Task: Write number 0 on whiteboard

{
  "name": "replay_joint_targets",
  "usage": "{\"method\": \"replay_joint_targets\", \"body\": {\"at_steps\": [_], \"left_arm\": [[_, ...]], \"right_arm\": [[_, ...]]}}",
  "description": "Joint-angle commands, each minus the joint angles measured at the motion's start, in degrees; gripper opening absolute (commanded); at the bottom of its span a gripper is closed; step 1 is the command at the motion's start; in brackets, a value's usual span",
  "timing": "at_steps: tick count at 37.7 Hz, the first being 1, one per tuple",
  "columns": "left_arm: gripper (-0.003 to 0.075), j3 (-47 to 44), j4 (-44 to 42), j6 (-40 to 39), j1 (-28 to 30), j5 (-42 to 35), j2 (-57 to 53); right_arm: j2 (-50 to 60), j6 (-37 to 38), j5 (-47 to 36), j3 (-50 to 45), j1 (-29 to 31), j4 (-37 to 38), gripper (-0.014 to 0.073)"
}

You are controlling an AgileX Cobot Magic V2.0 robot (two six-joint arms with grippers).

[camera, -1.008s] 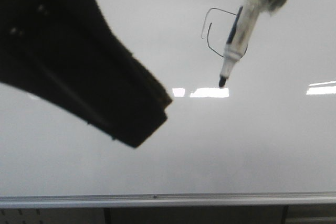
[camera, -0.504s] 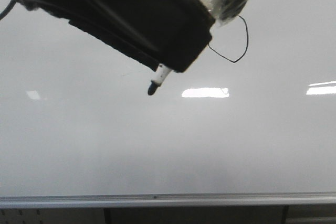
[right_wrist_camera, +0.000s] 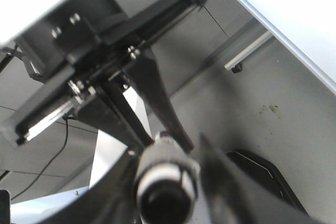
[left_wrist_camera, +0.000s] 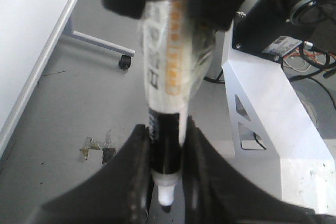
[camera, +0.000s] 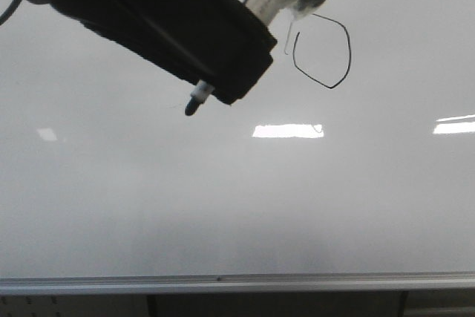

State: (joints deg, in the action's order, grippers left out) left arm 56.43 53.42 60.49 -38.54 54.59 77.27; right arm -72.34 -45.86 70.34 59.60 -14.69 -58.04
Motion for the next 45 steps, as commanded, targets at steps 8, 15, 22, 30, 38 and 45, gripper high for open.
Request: {"method": "replay_joint_targets", "body": {"at_steps": [8,15,22,30,38,45], "left_arm": [[-0.0020,1.8,-5.3,-5.0,4.7,-1.5,-1.8],[-0.0020,1.8,-13.1,-13.9,14.8,-5.3,-1.8],[-0.0019,1.8,-17.5,-20.0,26.5,-8.3,-1.8],[-0.0019,1.8,-18.6,-20.5,37.9,-8.7,-1.8],[-0.0019,1.8,-26.6,-27.8,45.8,-16.8,-1.8],[-0.0019,1.2,-35.3,-36.2,49.4,-29.1,-1.8]], "right_arm": [[7.7,-1.6,-8.1,1.3,0.3,-0.2,0.0412],[16.5,-1.2,-19.2,-1.1,0.3,4.5,0.0330],[26.7,-1.2,-31.1,-8.9,0.3,4.7,0.0203],[38.1,-1.2,-36.5,-19.8,0.3,4.8,0.0036],[45.3,-1.2,-36.7,-26.6,0.3,4.8,-0.0067],[47.9,-1.2,-36.4,-28.3,0.3,4.8,-0.0067]]}}
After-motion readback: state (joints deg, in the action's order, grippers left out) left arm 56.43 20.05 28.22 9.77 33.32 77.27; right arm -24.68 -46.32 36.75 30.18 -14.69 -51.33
